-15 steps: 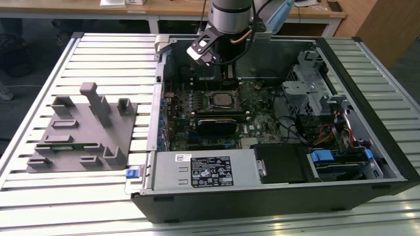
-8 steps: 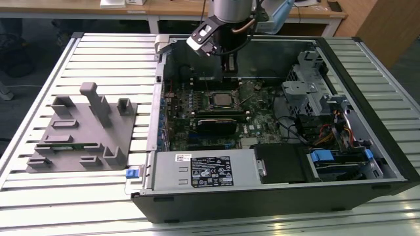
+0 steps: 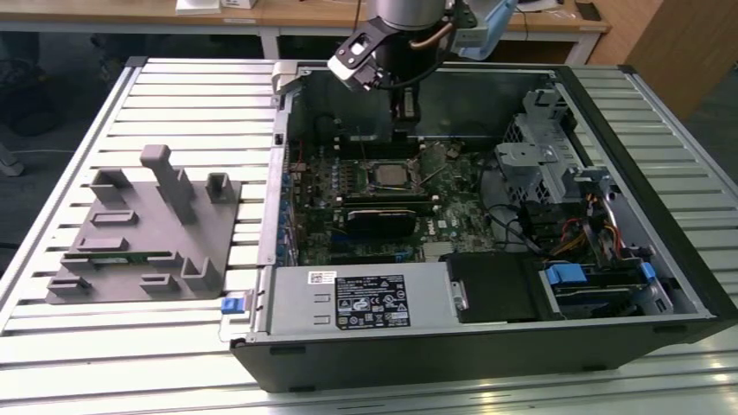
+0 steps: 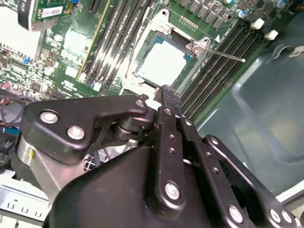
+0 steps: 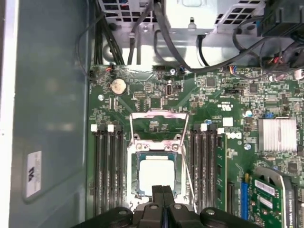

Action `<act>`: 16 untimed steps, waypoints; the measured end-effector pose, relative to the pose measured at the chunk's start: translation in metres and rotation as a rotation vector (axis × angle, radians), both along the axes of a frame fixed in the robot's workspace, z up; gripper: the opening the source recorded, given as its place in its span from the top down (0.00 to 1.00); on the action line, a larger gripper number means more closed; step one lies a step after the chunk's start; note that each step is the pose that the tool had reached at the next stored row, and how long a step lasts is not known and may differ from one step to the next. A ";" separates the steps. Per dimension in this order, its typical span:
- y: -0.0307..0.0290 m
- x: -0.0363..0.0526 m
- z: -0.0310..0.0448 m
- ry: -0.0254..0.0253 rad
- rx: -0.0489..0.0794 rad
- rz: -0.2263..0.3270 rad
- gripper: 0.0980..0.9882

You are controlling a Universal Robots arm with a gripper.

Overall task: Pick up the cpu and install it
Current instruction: 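Close the cpu cover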

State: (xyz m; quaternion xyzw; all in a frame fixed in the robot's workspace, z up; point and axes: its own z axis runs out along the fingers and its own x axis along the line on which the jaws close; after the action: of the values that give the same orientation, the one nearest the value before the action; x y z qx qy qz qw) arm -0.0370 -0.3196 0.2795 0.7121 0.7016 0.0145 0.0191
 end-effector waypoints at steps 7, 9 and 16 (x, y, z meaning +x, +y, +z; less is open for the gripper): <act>-0.0033 0.0098 0.0000 0.0004 0.000 -0.002 0.99; -0.0033 0.0145 0.0000 0.0008 0.000 -0.002 0.99; -0.0038 0.0246 -0.0003 0.0094 0.001 -0.002 0.99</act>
State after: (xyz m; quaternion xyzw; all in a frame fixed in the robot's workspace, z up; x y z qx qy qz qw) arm -0.0125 -0.3234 0.2792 0.7128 0.7011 0.0114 0.0155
